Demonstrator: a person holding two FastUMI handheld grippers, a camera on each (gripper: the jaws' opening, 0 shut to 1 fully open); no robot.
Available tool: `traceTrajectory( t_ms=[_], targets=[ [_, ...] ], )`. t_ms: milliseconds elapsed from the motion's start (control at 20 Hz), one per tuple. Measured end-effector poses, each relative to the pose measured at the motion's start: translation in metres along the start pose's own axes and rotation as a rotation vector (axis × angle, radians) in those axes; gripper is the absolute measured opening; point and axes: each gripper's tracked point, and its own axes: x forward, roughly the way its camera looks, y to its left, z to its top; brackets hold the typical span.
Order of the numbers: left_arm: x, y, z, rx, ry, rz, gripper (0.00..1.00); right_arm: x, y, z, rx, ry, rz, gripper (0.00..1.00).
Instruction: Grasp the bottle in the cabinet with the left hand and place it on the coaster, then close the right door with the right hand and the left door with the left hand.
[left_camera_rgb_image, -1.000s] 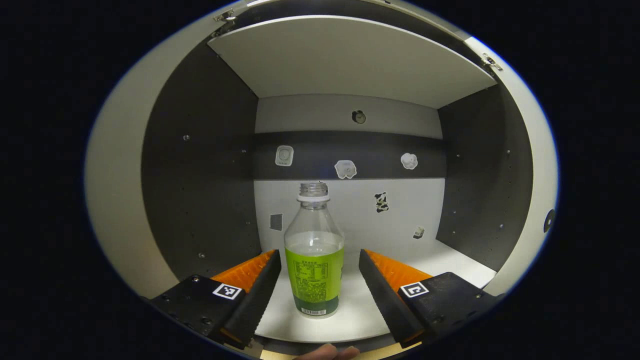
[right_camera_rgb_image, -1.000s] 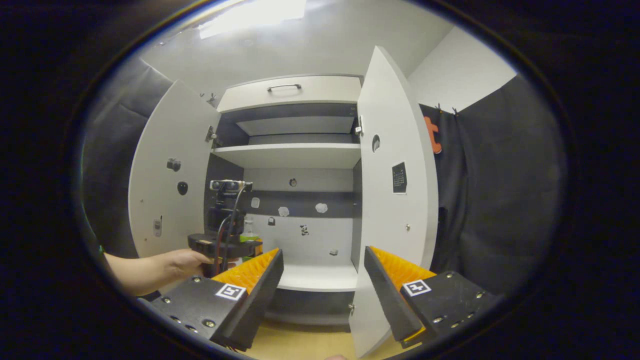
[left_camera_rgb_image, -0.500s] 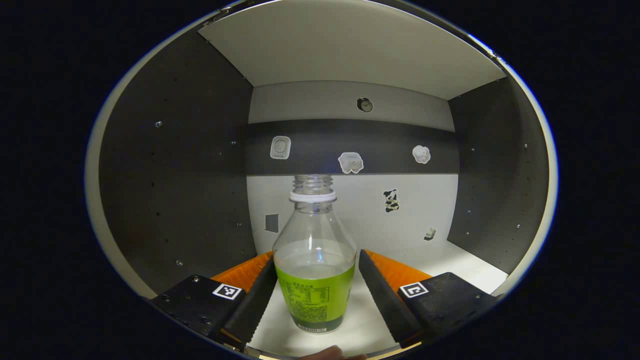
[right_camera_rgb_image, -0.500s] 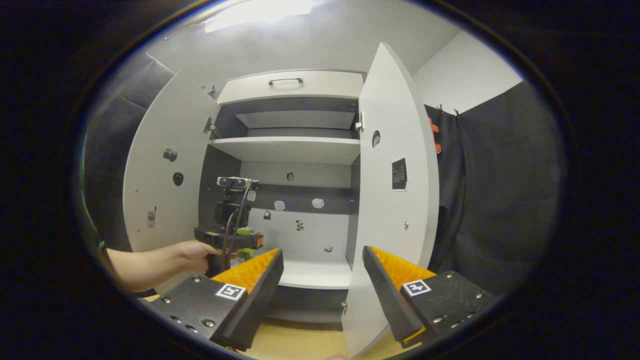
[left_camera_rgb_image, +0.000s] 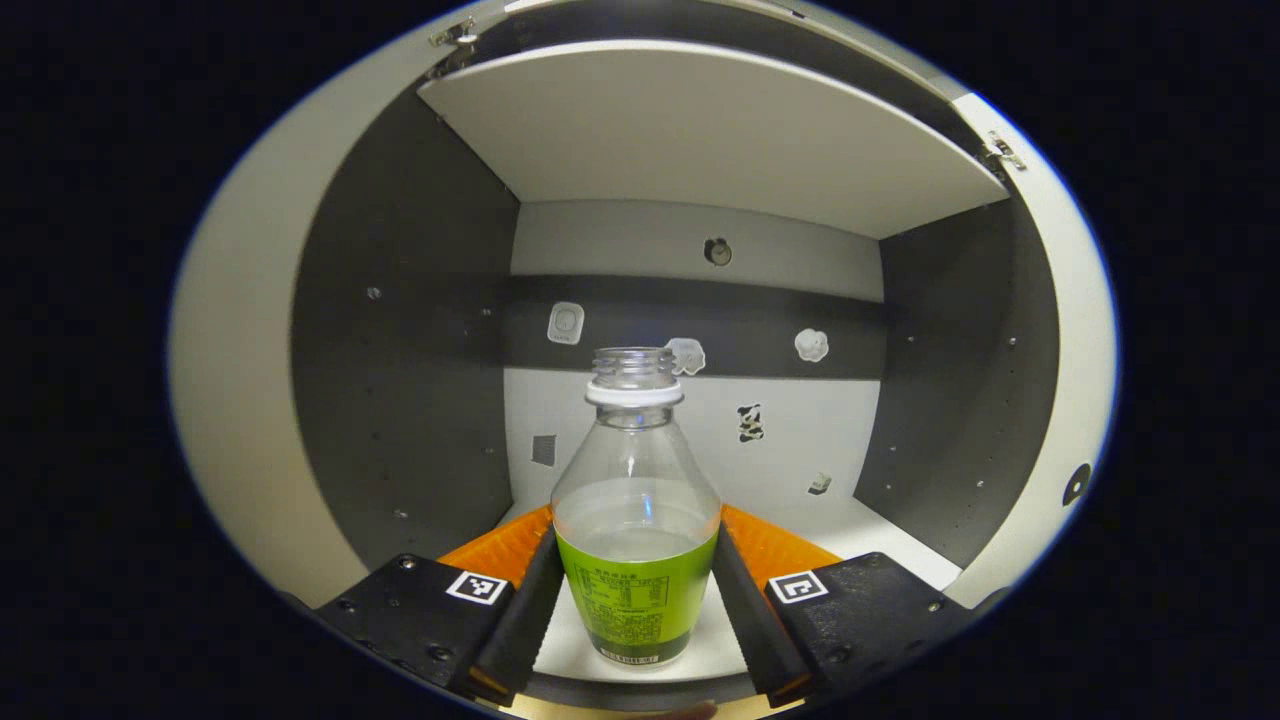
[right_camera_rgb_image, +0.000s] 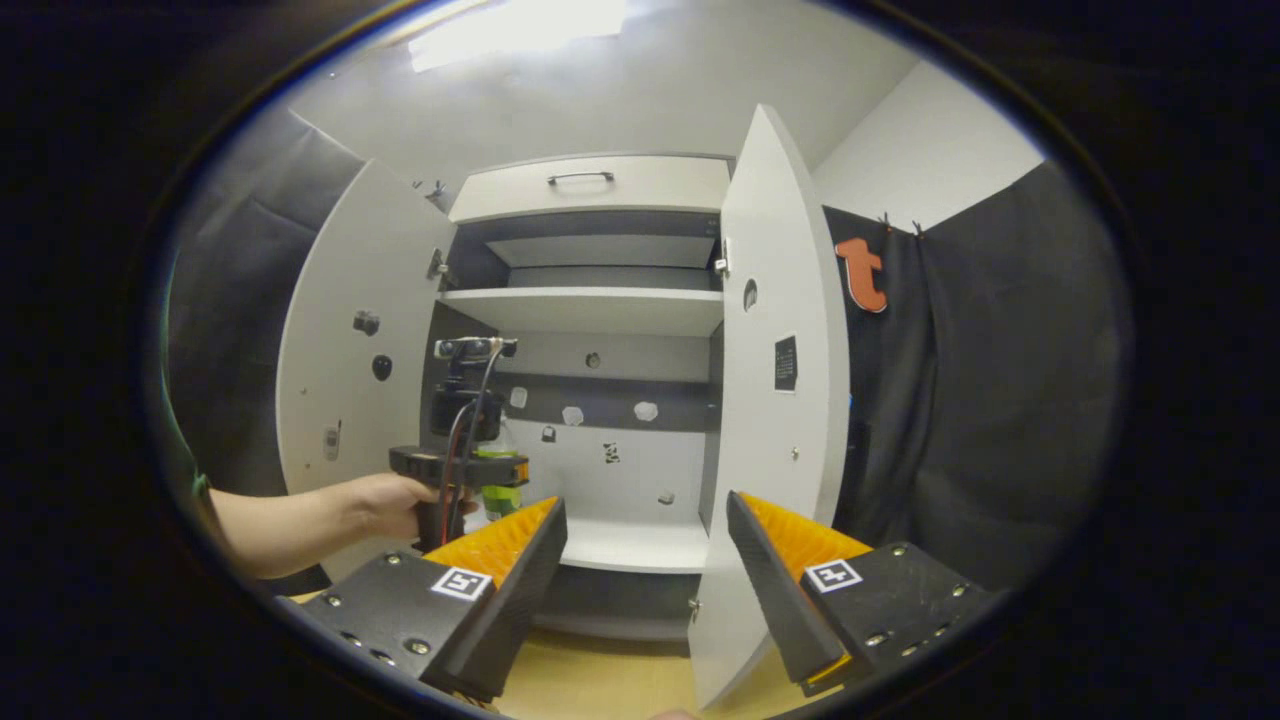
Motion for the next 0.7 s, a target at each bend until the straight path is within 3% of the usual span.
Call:
traceTrajectory(
  t_ms=[250,650,700],
  targets=[
    [-0.074,0.0,0.022,0.004,-0.024,-0.021,0.8,-0.038,-0.002,0.01,0.026,-0.017,0.012,0.98],
    [-0.199,0.025,0.033,0.005,-0.034,0.026,0.8,-0.114,0.0,0.017,0.072,-0.048,0.047,0.98],
    [-0.215,0.029,0.03,0.0,-0.03,0.032,0.8,-0.121,0.0,0.015,0.075,-0.046,0.05,0.93]
  ],
)
